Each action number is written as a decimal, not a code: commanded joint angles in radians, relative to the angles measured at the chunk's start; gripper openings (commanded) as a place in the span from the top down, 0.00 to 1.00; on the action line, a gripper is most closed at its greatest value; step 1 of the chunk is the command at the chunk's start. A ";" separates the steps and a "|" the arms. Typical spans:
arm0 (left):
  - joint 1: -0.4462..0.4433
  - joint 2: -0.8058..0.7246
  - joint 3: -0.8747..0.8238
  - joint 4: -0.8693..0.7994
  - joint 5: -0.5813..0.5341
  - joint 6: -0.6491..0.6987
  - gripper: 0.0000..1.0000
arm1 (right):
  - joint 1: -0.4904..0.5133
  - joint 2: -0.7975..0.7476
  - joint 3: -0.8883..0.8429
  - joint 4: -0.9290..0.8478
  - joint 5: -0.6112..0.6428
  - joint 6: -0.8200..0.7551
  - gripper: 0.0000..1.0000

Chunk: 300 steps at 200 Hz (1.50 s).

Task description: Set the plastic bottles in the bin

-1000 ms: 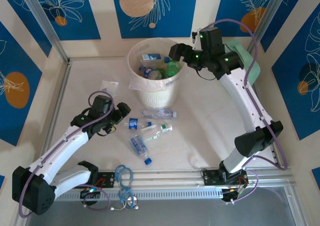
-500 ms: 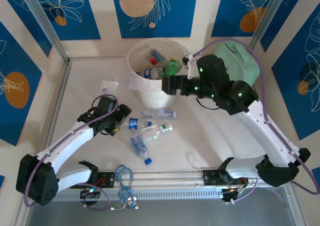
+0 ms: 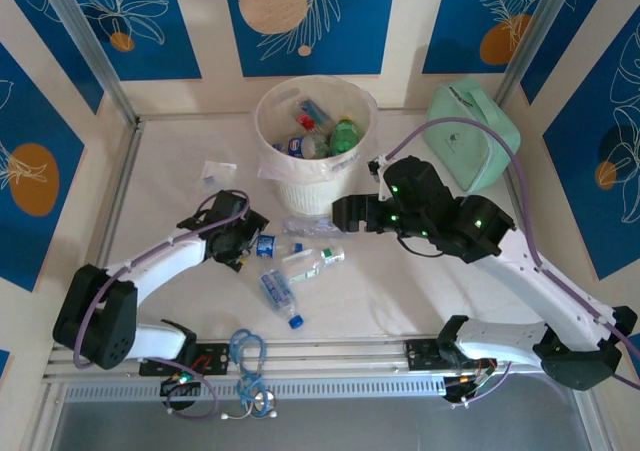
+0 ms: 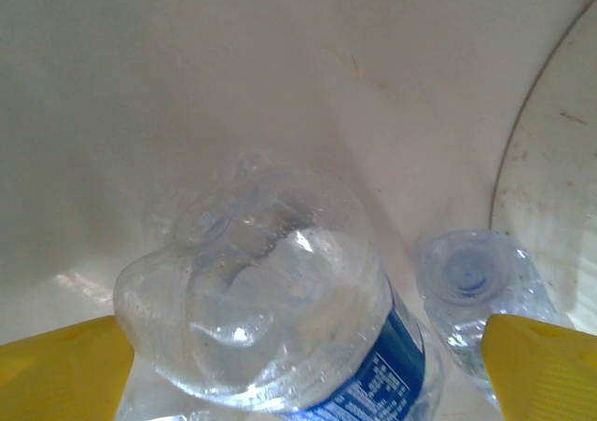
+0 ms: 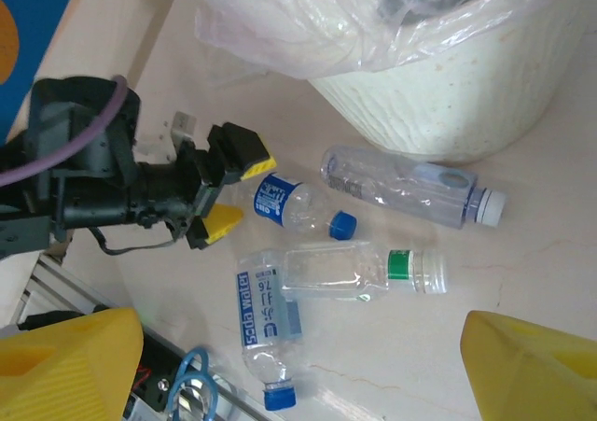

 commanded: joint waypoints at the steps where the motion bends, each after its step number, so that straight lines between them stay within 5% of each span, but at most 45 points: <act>1: -0.007 0.039 -0.012 0.039 0.019 -0.060 0.06 | 0.006 -0.016 -0.005 -0.010 0.032 0.028 0.11; 132: -0.006 0.121 -0.019 0.120 0.048 -0.086 0.29 | 0.009 -0.025 -0.026 -0.009 0.039 0.050 0.20; 242: -0.012 -0.089 0.076 0.094 0.082 0.081 0.38 | 0.008 -0.023 0.008 -0.005 0.012 0.045 0.21; 273: -0.016 -0.172 0.084 0.138 0.136 0.133 0.40 | -0.013 -0.022 0.019 0.013 -0.050 0.041 0.21; 300: -0.032 -0.215 0.112 0.185 0.178 0.180 0.42 | -0.095 -0.044 -0.010 0.089 -0.235 0.060 0.20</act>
